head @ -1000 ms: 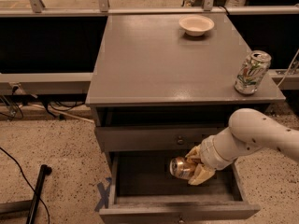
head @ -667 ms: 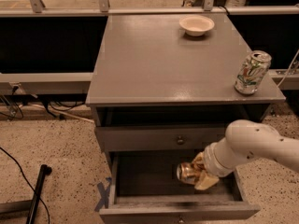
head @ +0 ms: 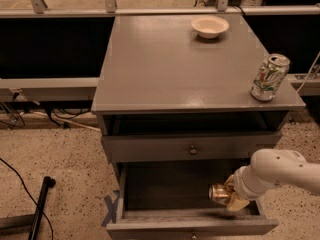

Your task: Place orange can into middle drawer

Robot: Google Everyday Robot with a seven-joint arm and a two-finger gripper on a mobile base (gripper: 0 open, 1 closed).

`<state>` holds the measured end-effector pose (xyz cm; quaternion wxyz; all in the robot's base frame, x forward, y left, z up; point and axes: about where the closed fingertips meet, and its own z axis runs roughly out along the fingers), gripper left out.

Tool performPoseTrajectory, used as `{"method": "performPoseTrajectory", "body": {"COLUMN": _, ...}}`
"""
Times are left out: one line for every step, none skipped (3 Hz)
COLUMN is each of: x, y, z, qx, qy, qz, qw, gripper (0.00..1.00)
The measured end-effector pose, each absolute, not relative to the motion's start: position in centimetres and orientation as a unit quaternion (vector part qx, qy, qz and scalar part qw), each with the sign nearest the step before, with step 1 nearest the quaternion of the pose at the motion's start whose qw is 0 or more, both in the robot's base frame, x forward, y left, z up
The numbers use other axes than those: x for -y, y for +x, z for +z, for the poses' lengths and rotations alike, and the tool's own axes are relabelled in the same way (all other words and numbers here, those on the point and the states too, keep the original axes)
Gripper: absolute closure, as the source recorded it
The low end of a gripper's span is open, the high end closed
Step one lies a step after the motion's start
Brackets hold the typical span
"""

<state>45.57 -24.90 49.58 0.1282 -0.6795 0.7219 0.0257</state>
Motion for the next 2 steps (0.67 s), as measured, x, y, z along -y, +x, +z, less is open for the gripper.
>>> {"method": "performPoseTrajectory", "body": {"x": 26.1, "y": 49.1, "z": 45.7, "qx": -0.711, "qy": -0.69, "qz": 0.045, "qw": 0.127, "gripper": 1.0}}
{"method": "performPoseTrajectory", "body": {"x": 26.9, "y": 54.0, "z": 43.2, "qx": -0.705, "qy": -0.694, "qz": 0.049, "qw": 0.136, "gripper": 1.0}}
